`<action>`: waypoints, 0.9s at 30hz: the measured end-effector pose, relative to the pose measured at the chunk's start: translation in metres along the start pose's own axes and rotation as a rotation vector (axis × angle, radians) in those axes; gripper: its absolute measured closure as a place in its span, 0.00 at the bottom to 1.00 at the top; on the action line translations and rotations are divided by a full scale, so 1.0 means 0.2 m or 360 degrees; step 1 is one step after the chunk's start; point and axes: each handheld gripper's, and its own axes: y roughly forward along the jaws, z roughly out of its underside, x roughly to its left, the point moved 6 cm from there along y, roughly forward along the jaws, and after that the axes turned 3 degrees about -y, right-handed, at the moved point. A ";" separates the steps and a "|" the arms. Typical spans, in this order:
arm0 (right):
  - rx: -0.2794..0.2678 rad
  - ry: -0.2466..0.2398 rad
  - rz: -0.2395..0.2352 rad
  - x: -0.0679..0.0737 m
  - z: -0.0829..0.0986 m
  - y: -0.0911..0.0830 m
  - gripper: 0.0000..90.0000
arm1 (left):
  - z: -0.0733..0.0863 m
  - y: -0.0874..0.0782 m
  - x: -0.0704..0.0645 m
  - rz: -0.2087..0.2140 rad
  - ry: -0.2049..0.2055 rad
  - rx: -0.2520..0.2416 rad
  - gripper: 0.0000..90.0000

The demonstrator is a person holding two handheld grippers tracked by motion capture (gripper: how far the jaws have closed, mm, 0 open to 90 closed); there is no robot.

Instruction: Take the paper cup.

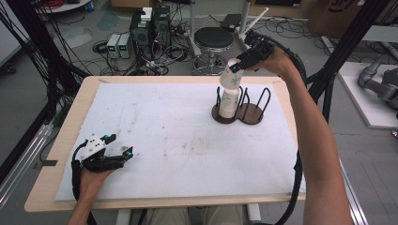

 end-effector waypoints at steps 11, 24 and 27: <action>-0.0051 -0.0024 0.0028 0.05 -0.02 -0.10 0.43 | 0.00 0.00 0.00 0.0001 -0.0004 -0.0002 0.18; -0.0466 -0.0050 -0.0086 0.36 0.18 -0.18 0.43 | 0.00 0.00 0.00 0.0010 -0.0009 -0.0001 0.18; -0.0533 -0.0049 -0.0112 0.41 0.21 -0.16 0.43 | 0.00 0.00 0.00 0.0015 -0.0014 0.0004 0.18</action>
